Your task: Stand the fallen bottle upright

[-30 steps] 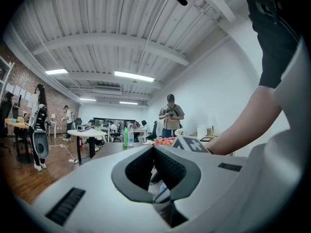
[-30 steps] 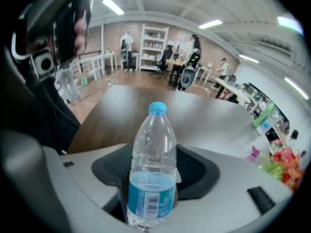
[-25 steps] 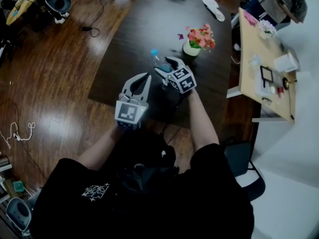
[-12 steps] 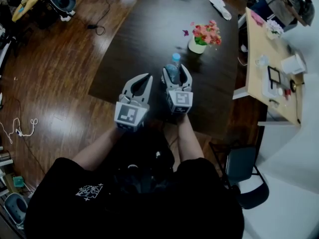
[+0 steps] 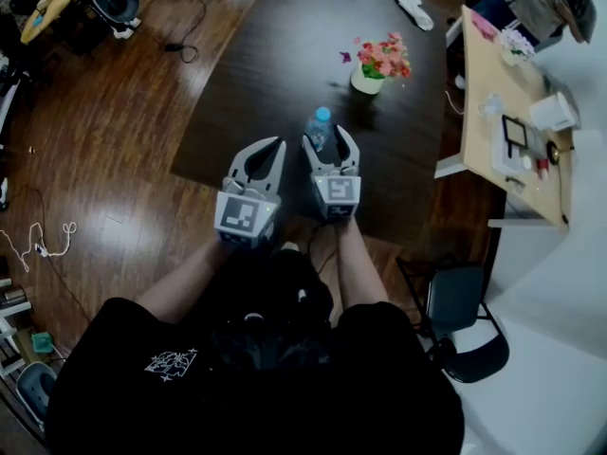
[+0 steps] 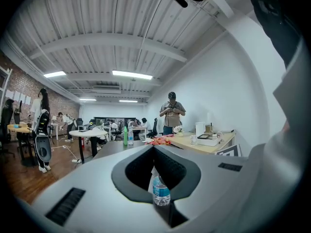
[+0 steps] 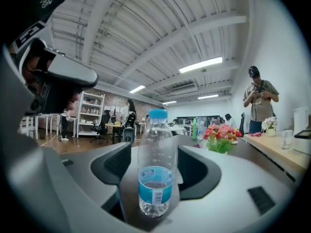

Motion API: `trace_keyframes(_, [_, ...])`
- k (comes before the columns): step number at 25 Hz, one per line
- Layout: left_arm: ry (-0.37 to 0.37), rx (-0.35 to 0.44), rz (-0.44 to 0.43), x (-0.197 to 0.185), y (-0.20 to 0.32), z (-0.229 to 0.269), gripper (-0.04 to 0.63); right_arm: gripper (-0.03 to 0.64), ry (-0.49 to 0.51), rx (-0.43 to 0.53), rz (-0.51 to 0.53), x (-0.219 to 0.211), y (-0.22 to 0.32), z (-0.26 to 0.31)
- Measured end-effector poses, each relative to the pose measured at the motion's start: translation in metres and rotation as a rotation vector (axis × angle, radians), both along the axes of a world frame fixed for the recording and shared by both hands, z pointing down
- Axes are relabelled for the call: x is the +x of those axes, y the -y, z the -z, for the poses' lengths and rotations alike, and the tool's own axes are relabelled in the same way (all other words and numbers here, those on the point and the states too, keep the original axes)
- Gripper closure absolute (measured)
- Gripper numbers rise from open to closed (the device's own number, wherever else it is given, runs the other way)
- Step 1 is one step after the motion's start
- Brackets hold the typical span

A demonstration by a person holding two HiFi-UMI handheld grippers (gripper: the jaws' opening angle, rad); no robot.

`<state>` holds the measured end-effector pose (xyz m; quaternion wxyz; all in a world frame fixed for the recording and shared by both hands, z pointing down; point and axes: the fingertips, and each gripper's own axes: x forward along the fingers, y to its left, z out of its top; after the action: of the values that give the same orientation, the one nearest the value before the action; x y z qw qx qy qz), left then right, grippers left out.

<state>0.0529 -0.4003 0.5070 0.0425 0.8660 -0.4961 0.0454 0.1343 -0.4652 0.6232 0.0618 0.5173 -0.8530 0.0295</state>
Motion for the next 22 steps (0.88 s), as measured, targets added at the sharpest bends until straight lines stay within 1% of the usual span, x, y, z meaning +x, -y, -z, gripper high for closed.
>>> trace_keyframes(3, [-0.014, -0.007, -0.005, 0.0, -0.006, 0.012, 0.601, 0.288, 0.032, -0.006, 0.027, 0.002, -0.028, 0.03])
trace_keyframes(5, [-0.029, -0.004, -0.02, 0.004, -0.012, 0.021, 0.601, 0.291, 0.075, -0.022, 0.054, 0.0, -0.055, 0.058])
trace_keyframes(6, [-0.036, 0.004, -0.03, 0.006, -0.015, 0.027, 0.601, 0.33, 0.101, -0.025, 0.063, 0.0, -0.068, 0.072])
trace_keyframes(8, [-0.051, 0.025, -0.049, 0.013, -0.023, 0.035, 0.601, 0.358, 0.149, -0.034, 0.045, 0.004, -0.091, 0.096])
trace_keyframes(9, [-0.056, 0.034, -0.059, 0.017, -0.027, 0.038, 0.601, 0.386, 0.151, -0.043, 0.016, 0.009, -0.101, 0.105])
trace_keyframes(10, [-0.058, 0.041, -0.068, 0.022, -0.032, 0.041, 0.6, 0.448, 0.138, -0.046, -0.019, 0.016, -0.11, 0.113])
trace_keyframes(11, [-0.061, 0.046, -0.077, 0.026, -0.036, 0.043, 0.601, 0.537, 0.127, -0.034, -0.047, 0.022, -0.118, 0.119])
trace_keyframes(12, [-0.068, 0.049, -0.084, 0.031, -0.039, 0.044, 0.601, 0.575, 0.125, -0.012, -0.06, 0.026, -0.123, 0.126])
trace_keyframes(13, [-0.074, 0.051, -0.091, 0.035, -0.041, 0.045, 0.601, 0.594, 0.129, 0.01, -0.062, 0.027, -0.126, 0.131])
trace_keyframes(14, [-0.078, 0.053, -0.096, 0.039, -0.043, 0.046, 0.601, 0.607, 0.136, 0.024, -0.062, 0.028, -0.128, 0.135])
trace_keyframes(16, [-0.078, 0.06, -0.107, 0.045, -0.045, 0.047, 0.601, 0.607, 0.145, 0.038, -0.064, 0.03, -0.129, 0.14])
trace_keyframes(22, [-0.08, 0.076, -0.098, 0.05, -0.058, 0.056, 0.601, 0.606, 0.117, 0.085, -0.072, 0.038, -0.135, 0.157])
